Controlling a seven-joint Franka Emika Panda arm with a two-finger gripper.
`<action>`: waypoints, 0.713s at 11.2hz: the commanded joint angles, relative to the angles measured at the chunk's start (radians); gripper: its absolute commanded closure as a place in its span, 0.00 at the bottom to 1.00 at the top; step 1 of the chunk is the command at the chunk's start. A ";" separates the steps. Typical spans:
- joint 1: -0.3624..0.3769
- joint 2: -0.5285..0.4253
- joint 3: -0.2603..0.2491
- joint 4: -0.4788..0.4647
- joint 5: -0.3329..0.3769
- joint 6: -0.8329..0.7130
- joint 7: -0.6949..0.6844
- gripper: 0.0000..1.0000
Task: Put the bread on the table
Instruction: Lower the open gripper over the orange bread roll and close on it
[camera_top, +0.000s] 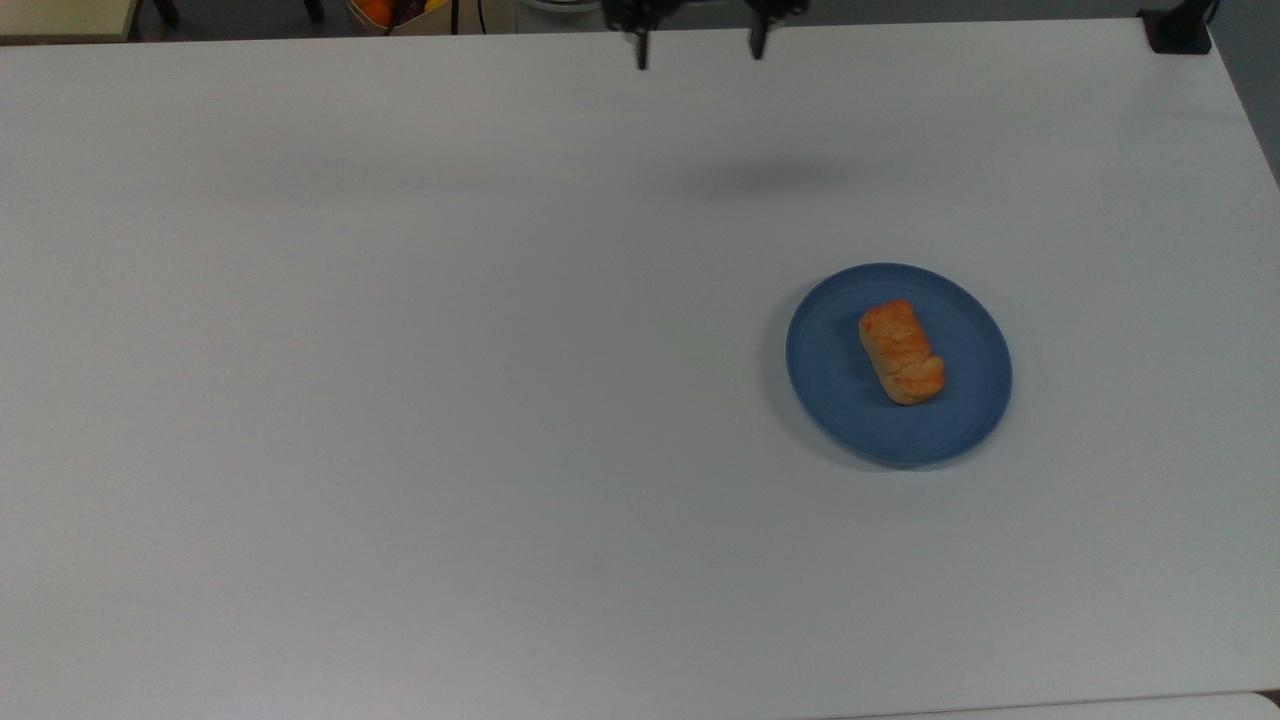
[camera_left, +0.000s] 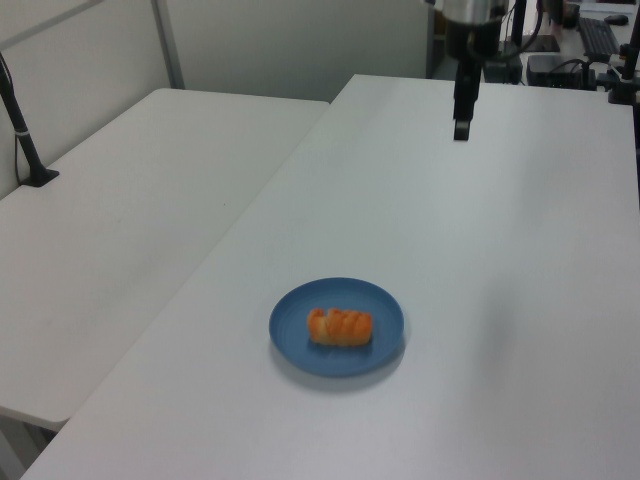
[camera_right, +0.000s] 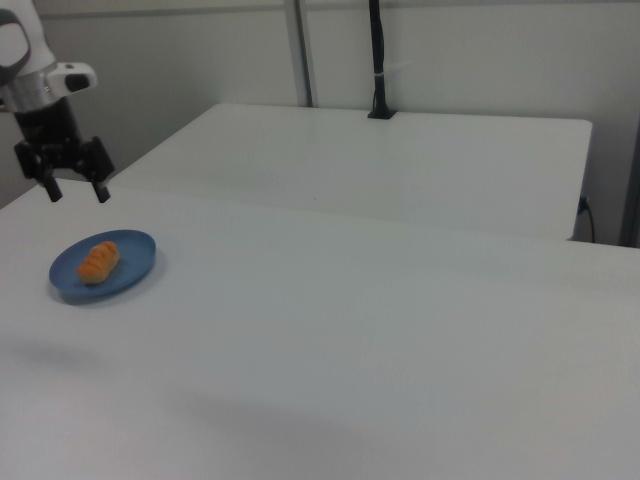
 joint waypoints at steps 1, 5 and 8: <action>0.097 0.065 -0.011 0.013 0.011 0.089 0.036 0.00; 0.166 0.188 -0.011 0.015 0.014 0.277 0.119 0.00; 0.188 0.278 -0.011 0.015 0.011 0.489 0.215 0.00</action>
